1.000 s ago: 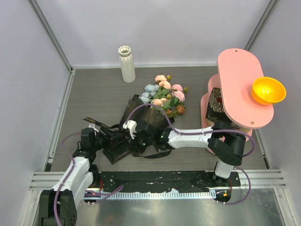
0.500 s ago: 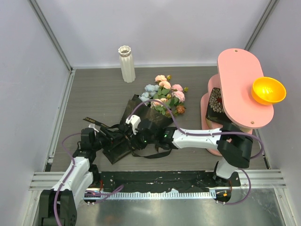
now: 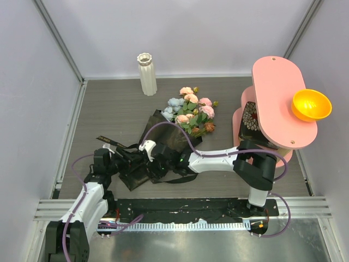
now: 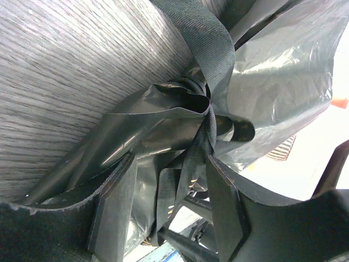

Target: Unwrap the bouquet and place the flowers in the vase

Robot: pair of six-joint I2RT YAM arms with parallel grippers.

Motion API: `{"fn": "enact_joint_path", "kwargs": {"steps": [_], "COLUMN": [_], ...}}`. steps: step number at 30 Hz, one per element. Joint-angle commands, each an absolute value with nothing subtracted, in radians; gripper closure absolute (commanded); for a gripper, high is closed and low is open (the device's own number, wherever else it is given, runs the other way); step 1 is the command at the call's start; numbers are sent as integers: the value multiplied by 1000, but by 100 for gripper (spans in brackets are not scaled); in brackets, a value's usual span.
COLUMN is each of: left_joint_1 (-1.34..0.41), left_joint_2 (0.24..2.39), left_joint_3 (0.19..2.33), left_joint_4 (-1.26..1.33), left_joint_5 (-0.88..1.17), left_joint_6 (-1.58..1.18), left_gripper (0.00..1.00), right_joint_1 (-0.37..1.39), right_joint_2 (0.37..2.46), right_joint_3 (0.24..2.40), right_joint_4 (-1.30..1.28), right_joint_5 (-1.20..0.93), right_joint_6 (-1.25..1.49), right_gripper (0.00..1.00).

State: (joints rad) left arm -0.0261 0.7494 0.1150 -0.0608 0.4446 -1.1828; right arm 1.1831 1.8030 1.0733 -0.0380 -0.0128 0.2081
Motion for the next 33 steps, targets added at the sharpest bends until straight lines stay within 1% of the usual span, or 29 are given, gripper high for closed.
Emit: {"fn": "enact_joint_path", "kwargs": {"steps": [1,9,11,12,14,15,18,21,27,33], "left_joint_1": [-29,-29,-29,-29,-29,-31,-29,-29,-29,-29], "left_joint_2": [749,764,764,762,762,762,767,779,834,887], "left_joint_3": [114,115,115,115,112,110,109,112,117,129], "left_joint_4": [-66,-52,-52,-52,-52,-52,-52,-78,-77,-45], "left_joint_5": [430,431,433,433,431,428,423,391,344,360], "left_joint_6": [-1184,-1186,-1186,-1186,-1184,-1184,-1183,-1180,-1166,-1151], "left_gripper": [42,42,42,42,42,42,42,43,43,43], "right_joint_1": [1212,1215,1215,1215,1216,1216,1216,1219,1223,1221], "right_joint_2": [1798,1812,1824,1824,1819,1815,1786,1732,1597,1500], "right_joint_3": [1105,1094,1100,1106,1111,1108,1098,1088,1025,997], "right_joint_4": [0,77,71,64,51,48,41,9,-28,-66], "right_joint_5": [-46,-104,-94,-86,-77,-75,-61,-38,-29,-5], "right_joint_6": [209,248,250,250,247,242,244,255,268,273], "right_gripper": [56,56,65,74,79,84,96,99,99,99]}}
